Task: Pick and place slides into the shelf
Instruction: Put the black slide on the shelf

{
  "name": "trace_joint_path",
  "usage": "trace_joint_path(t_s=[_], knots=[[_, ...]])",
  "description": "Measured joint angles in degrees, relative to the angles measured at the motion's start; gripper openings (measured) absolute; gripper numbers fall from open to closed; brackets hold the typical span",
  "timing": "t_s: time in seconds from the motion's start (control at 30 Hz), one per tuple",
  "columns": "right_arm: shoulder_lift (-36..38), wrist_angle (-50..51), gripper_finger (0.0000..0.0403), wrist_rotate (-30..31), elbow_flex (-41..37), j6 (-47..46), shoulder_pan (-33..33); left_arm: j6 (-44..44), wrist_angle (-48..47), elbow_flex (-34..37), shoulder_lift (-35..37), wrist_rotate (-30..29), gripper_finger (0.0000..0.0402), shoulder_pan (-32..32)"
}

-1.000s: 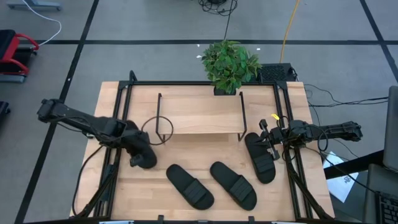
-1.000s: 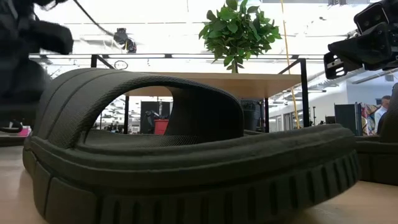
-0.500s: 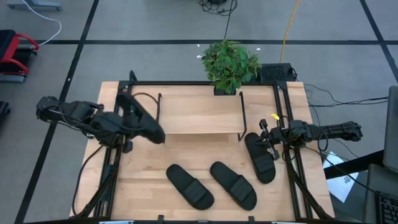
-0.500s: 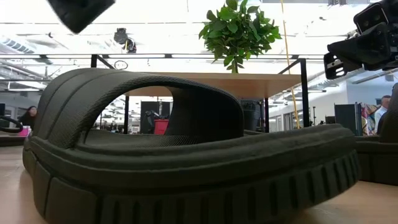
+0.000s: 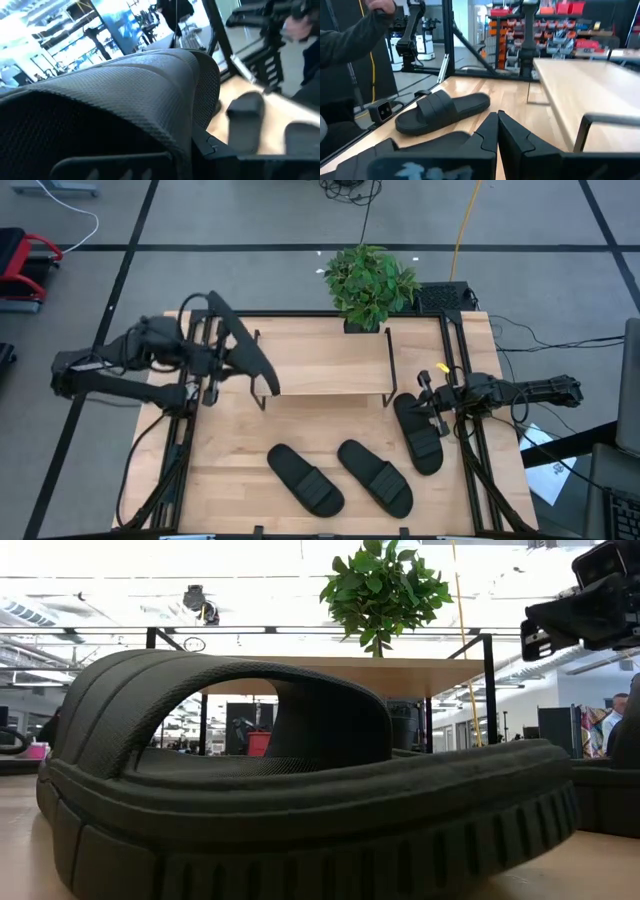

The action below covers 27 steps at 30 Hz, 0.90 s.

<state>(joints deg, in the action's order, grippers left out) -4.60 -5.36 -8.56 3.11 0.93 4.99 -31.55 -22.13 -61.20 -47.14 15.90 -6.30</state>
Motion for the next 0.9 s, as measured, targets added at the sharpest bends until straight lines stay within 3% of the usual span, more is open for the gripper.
trace_joint_path(t_s=[0.23,0.4,0.5,0.6,0.9], knots=[[-0.2,-3.4,0.0,5.6,0.0,3.3,0.0,-6.6,-2.1,-0.1,-5.3,22.0,0.0003,-20.3],[-0.5,-4.9,0.0,5.8,0.0,4.7,0.0,-3.8,0.7,-0.1,-13.0,28.6,0.0003,-28.1],[-0.5,-5.4,0.0,5.8,0.0,4.5,0.0,2.7,2.2,-2.0,-18.5,29.5,0.0003,-30.3],[-0.5,-5.6,0.0,5.7,0.0,4.5,0.0,6.6,-3.4,-8.0,-25.0,29.5,0.0003,-30.5],[-0.5,-4.1,0.0,5.4,0.0,4.2,0.0,-1.6,-47.5,-39.3,-43.8,21.8,0.0003,-25.8]])
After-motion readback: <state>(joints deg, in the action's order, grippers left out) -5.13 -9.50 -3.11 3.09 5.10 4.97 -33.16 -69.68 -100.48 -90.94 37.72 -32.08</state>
